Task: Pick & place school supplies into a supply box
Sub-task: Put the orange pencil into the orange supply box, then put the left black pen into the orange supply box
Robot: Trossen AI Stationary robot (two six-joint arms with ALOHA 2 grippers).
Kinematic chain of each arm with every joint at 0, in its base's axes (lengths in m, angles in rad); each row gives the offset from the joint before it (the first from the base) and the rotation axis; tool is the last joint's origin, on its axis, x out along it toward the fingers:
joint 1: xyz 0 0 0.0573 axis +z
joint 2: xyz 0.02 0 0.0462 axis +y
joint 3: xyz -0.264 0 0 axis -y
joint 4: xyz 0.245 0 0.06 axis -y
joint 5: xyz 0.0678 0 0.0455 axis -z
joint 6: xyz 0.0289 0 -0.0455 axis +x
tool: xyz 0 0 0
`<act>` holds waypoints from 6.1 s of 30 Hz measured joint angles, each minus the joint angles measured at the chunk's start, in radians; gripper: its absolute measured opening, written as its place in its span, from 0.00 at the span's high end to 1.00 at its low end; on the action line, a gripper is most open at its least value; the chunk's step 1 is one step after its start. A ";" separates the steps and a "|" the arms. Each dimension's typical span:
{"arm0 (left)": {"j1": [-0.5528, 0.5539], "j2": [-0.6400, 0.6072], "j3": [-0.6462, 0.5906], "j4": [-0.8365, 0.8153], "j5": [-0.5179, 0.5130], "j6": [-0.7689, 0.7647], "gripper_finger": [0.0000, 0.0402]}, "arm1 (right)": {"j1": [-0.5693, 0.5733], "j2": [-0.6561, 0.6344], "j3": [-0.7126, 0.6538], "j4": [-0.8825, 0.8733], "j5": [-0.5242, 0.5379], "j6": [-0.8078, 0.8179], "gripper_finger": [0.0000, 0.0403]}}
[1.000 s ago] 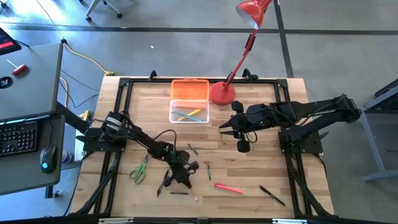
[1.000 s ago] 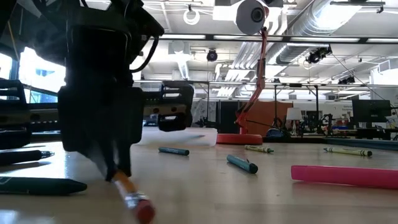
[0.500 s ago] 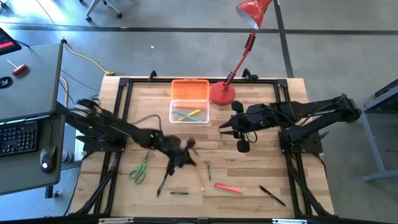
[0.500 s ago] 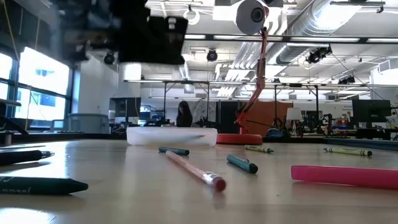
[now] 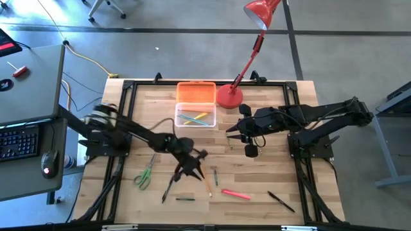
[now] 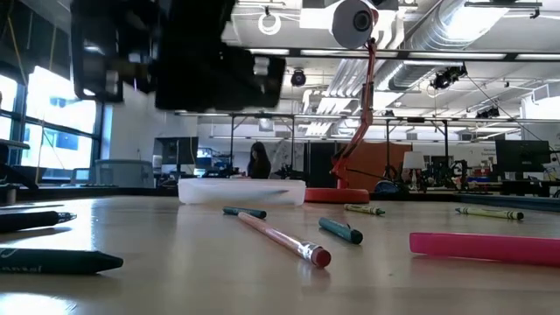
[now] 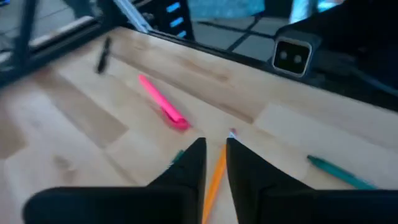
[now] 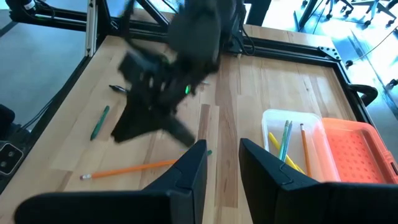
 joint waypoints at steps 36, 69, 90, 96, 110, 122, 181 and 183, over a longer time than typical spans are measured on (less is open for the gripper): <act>0.002 0.425 0.263 -0.008 0.175 0.089 0.66 | 0.000 0.000 0.000 0.010 0.000 0.000 0.82; 0.000 0.220 0.260 -0.224 0.121 0.026 0.93 | 0.000 0.000 0.000 0.010 0.000 0.000 0.82; 0.583 -0.182 0.264 -0.725 -0.088 0.172 0.97 | 0.000 0.000 0.000 0.010 0.000 0.000 0.82; 0.731 -0.082 0.263 -0.719 0.057 0.157 0.97 | 0.000 0.000 0.000 0.010 0.000 0.000 0.82; 0.682 -0.159 0.263 -0.824 0.192 -0.120 0.94 | 0.000 0.000 0.000 0.010 0.000 0.000 0.82; 0.212 -0.387 0.263 -1.101 -0.030 -0.386 0.91 | 0.000 0.000 0.000 0.010 0.000 0.000 0.82; -0.785 0.175 0.264 -1.236 -1.426 -2.319 0.70 | 0.000 0.000 0.000 0.010 0.000 0.000 0.82; -0.785 0.199 0.263 -1.238 -1.422 -2.340 0.70 | 0.000 0.000 0.000 0.010 0.000 0.000 0.82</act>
